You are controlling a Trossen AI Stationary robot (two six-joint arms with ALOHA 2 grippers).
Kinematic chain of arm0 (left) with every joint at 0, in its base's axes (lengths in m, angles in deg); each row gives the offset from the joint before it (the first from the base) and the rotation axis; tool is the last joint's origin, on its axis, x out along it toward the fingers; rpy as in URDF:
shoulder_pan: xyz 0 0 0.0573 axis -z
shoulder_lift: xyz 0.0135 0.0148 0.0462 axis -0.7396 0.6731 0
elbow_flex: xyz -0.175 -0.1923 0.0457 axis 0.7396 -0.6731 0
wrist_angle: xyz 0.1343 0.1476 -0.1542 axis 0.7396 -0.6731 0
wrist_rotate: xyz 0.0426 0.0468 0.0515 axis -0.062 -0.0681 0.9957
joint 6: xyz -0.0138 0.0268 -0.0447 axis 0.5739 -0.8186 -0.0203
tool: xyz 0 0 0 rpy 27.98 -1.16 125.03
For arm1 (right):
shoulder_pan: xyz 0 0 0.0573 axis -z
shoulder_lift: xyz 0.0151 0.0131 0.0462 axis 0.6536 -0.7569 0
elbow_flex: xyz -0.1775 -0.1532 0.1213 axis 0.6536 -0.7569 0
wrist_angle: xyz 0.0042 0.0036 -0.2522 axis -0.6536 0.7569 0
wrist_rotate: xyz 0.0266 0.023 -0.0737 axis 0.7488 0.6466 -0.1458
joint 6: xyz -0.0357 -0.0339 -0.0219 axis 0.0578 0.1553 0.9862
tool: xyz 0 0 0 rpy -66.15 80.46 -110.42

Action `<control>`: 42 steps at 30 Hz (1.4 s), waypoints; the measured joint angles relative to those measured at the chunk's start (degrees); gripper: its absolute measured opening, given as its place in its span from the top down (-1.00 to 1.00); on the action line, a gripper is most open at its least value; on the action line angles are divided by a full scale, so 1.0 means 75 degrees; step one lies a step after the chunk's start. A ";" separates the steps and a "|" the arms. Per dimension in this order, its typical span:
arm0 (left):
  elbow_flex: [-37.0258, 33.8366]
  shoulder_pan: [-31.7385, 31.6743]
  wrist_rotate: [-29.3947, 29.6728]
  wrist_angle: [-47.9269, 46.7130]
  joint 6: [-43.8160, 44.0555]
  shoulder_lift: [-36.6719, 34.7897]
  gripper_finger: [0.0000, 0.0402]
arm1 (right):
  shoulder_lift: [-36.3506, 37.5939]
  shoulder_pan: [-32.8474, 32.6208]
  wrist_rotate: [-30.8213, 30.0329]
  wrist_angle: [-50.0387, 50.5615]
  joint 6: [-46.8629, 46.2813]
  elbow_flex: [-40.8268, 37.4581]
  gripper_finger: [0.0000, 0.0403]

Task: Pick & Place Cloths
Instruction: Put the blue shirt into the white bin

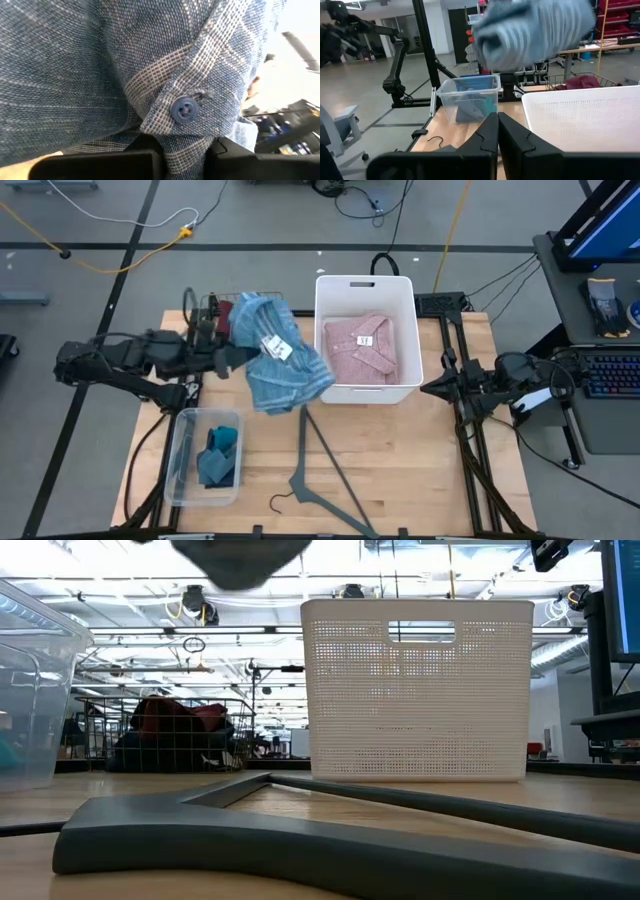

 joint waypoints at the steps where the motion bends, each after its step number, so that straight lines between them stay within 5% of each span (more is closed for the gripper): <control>1: 0.0000 0.0000 -0.0008 0.0369 -0.0435 -0.0007 0.78 | 0.0002 0.0000 0.0000 0.0004 0.0000 0.0000 1.00; 7: 0.0014 -0.0003 -0.0667 0.2500 -0.3020 0.0068 0.78 | 0.0002 0.0000 -0.0003 0.0042 0.0015 0.0000 1.00; 12: 0.0015 0.0000 -0.2667 0.4095 -0.5125 0.0184 0.78 | -0.0001 0.0000 -0.0003 0.0047 0.0087 0.0000 1.00; 19: 0.0015 0.0000 -0.5093 0.6137 -0.6400 0.0340 0.78 | -0.0001 0.0000 -0.0006 0.0051 0.0289 0.0000 1.00; 24: 0.0015 0.0000 -0.6146 0.6770 -0.7041 0.0440 0.78 | 0.0000 0.0000 -0.0005 0.0054 0.0289 0.0000 1.00; 34: 0.0015 0.0000 -0.6615 0.7214 -0.7425 0.0627 0.78 | 0.0000 0.0000 -0.0004 0.0073 0.0291 0.0000 1.00; 42: 0.0015 -0.0065 -0.4048 0.7363 -0.6687 0.1326 0.78 | -0.0001 0.0000 -0.0006 0.0074 0.0289 0.0000 1.00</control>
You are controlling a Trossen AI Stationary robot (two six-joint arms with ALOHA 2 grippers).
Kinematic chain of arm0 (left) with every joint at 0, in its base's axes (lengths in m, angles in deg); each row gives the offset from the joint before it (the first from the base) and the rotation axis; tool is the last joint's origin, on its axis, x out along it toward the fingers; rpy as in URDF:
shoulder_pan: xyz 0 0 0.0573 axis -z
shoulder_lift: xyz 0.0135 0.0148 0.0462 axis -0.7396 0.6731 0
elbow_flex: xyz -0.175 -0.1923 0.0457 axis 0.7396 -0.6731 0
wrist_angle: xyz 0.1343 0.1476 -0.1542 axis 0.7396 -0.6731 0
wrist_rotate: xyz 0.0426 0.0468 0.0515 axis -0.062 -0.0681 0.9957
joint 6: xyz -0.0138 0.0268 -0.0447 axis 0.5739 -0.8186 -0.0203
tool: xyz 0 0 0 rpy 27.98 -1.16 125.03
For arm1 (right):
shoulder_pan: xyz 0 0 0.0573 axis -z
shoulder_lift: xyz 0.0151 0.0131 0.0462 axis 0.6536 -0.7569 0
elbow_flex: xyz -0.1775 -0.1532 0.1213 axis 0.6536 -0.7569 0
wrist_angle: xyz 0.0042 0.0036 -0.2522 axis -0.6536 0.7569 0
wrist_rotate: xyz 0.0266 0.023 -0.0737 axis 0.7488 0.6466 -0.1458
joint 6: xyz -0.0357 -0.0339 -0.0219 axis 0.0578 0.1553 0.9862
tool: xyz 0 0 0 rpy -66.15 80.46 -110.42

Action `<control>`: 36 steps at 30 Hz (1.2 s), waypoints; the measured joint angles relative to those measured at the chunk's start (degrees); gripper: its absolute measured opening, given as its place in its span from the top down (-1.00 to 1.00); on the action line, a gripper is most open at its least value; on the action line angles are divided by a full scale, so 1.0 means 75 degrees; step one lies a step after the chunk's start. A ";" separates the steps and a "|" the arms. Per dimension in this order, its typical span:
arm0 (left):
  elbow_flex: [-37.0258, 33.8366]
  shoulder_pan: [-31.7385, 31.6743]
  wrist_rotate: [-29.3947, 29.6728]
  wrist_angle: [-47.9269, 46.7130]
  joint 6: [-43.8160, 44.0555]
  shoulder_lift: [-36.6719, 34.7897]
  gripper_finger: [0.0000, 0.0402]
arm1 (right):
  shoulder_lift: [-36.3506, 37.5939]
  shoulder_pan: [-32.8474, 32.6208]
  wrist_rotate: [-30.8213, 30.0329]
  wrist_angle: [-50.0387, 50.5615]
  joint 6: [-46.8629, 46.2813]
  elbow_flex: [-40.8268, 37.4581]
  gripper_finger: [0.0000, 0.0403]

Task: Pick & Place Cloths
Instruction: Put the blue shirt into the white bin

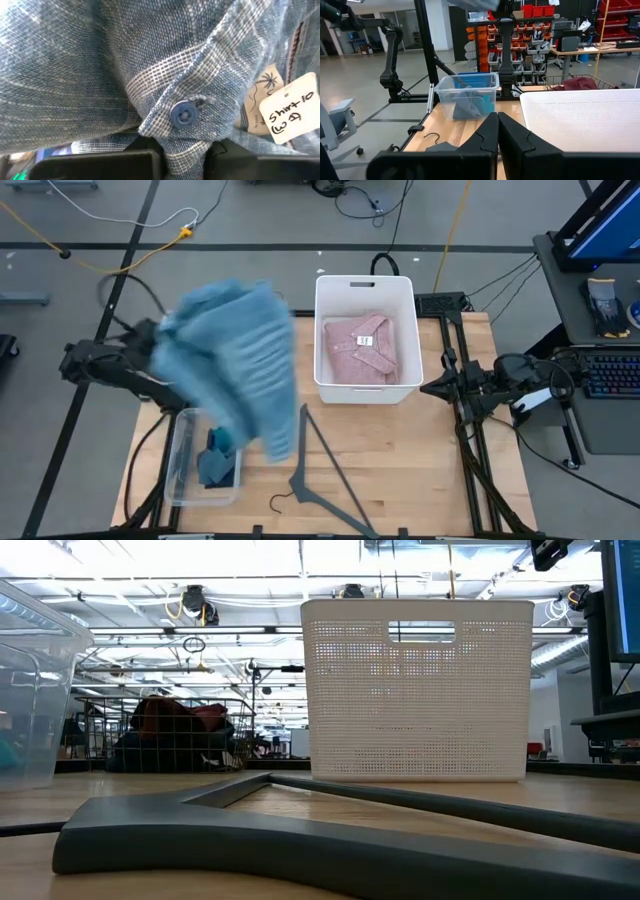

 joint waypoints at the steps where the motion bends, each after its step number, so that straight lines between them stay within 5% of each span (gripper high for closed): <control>1: 0.0000 -0.0039 0.0320 0.0002 0.0139 0.0135 0.78 | 0.0001 0.0000 0.0000 -0.0008 0.0000 0.0000 1.00; 6: 0.0562 -0.0364 0.1658 -0.0255 0.0993 0.0961 0.78 | 0.0002 0.0000 0.0000 -0.0027 -0.0012 0.0000 1.00; 11: 0.1917 -0.0833 0.2167 -0.1759 0.1745 0.1917 0.78 | 0.0003 0.0000 0.0000 -0.0026 -0.0025 0.0000 1.00; 25: 0.5790 -0.2068 0.2231 -0.5190 0.2577 0.4828 0.78 | 0.0003 0.0000 0.0003 0.0039 0.0245 0.0000 1.00; 36: 0.6286 -0.3063 0.2169 -0.6311 0.4069 0.6240 0.78 | 0.0003 0.0000 0.0008 0.0051 0.0195 0.0000 1.00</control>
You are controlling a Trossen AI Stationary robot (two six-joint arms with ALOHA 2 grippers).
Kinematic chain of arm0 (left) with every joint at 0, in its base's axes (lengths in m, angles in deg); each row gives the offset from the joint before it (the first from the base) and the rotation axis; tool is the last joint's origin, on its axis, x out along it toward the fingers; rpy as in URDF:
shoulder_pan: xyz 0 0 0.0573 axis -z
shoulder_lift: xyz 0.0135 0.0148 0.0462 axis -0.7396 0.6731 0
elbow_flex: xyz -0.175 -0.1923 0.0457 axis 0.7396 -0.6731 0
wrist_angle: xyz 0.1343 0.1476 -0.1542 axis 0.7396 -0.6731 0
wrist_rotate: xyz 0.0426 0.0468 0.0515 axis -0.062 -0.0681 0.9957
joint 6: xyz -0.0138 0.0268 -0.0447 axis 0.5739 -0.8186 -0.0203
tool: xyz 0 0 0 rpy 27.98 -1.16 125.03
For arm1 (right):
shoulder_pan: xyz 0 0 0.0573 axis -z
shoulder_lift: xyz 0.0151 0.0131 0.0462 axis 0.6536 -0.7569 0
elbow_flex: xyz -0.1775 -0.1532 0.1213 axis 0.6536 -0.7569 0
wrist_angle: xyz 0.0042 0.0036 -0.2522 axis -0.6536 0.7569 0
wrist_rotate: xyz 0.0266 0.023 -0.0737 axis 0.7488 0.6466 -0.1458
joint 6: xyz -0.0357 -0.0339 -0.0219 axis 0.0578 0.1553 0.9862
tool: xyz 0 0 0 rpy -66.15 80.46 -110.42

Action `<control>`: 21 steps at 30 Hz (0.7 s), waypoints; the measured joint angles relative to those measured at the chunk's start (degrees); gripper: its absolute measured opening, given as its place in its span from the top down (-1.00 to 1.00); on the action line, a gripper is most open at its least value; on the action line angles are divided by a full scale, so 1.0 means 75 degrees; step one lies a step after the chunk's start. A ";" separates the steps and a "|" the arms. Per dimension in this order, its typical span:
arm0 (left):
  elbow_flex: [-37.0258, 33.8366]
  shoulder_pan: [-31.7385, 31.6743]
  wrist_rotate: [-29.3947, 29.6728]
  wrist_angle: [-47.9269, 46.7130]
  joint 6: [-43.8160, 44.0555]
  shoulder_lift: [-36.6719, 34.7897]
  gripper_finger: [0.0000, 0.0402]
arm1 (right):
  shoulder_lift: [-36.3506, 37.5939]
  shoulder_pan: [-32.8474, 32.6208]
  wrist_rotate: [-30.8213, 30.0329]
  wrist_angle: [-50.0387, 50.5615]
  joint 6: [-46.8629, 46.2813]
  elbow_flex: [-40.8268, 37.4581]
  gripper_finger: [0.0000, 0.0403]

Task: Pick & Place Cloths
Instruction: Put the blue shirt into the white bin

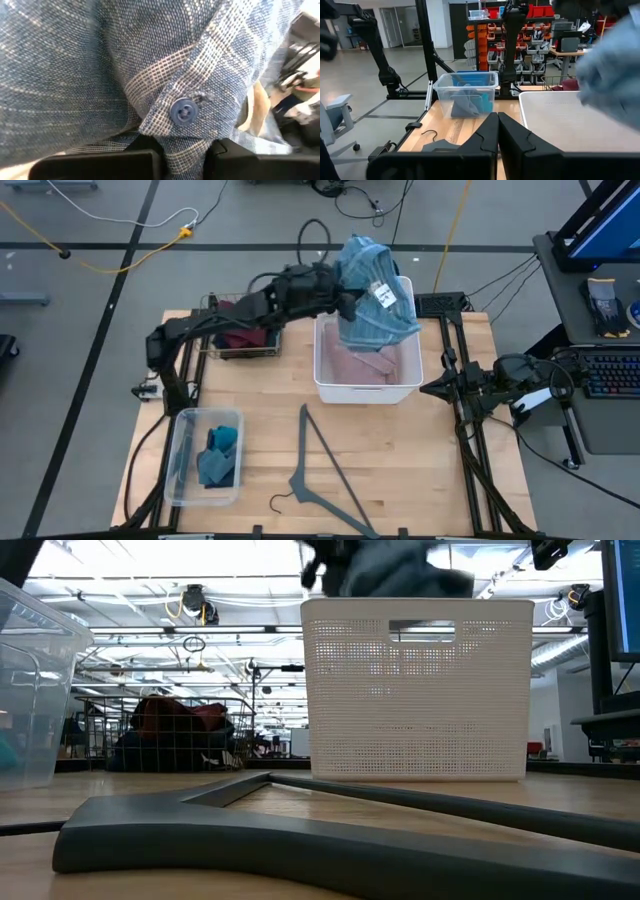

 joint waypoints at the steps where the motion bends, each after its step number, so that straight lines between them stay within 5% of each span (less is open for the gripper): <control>1: 0.0000 -0.0081 -0.0092 -0.0104 0.0112 0.0101 0.78 | 0.0000 0.0000 -0.0003 0.0010 -0.0005 0.0000 1.00; 21: 0.0000 -0.0505 -0.1666 -0.1562 0.1398 0.1945 0.78 | 0.0000 0.0000 -0.0006 -0.0024 -0.0081 0.0000 1.00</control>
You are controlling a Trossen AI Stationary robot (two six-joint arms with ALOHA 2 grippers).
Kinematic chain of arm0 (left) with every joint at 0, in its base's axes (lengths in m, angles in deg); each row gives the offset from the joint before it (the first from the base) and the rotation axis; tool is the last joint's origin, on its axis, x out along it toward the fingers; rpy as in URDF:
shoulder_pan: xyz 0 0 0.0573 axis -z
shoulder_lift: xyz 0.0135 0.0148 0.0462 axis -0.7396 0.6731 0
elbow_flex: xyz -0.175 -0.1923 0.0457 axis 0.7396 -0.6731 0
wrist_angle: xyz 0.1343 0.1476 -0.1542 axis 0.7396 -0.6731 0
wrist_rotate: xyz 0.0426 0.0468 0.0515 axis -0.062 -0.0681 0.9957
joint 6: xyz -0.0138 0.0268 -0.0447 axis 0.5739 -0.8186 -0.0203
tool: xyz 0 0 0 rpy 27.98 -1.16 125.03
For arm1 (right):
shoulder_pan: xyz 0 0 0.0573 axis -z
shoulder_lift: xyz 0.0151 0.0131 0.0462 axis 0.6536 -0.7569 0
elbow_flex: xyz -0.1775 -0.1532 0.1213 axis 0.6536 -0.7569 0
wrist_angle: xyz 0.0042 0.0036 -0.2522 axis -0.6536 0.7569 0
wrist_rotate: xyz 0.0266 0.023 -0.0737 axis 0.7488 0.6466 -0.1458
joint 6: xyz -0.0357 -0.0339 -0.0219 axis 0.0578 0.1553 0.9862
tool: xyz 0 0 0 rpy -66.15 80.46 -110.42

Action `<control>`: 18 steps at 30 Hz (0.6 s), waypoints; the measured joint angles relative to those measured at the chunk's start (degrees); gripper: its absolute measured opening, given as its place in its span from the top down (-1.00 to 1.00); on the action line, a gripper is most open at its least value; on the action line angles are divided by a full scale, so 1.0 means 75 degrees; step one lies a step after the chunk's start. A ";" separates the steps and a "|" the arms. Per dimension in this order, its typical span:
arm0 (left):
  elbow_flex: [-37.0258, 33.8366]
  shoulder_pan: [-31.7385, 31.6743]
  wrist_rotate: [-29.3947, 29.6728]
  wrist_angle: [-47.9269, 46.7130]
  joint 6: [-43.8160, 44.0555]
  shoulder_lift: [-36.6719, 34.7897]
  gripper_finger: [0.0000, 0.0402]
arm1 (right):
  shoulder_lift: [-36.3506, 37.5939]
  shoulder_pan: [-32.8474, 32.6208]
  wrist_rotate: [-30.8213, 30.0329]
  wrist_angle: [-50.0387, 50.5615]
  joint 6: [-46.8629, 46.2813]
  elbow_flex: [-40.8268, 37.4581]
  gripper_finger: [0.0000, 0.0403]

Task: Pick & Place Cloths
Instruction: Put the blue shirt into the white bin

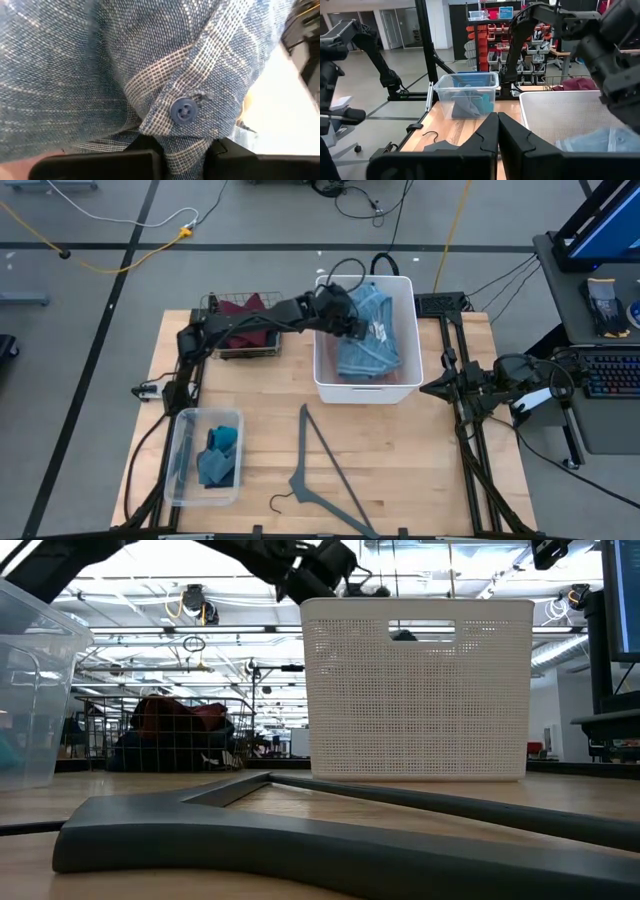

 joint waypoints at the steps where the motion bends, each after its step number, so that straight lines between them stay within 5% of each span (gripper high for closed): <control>1: 0.0000 -0.0005 -0.0030 -0.0103 0.0001 0.0043 0.78 | -0.0003 0.0000 0.0003 0.0006 0.0000 0.0000 1.00; 18: 0.0002 -0.0027 -0.0140 -0.0730 -0.0149 0.0409 0.76 | -0.0002 0.0000 0.0000 -0.0007 -0.0003 0.0000 1.00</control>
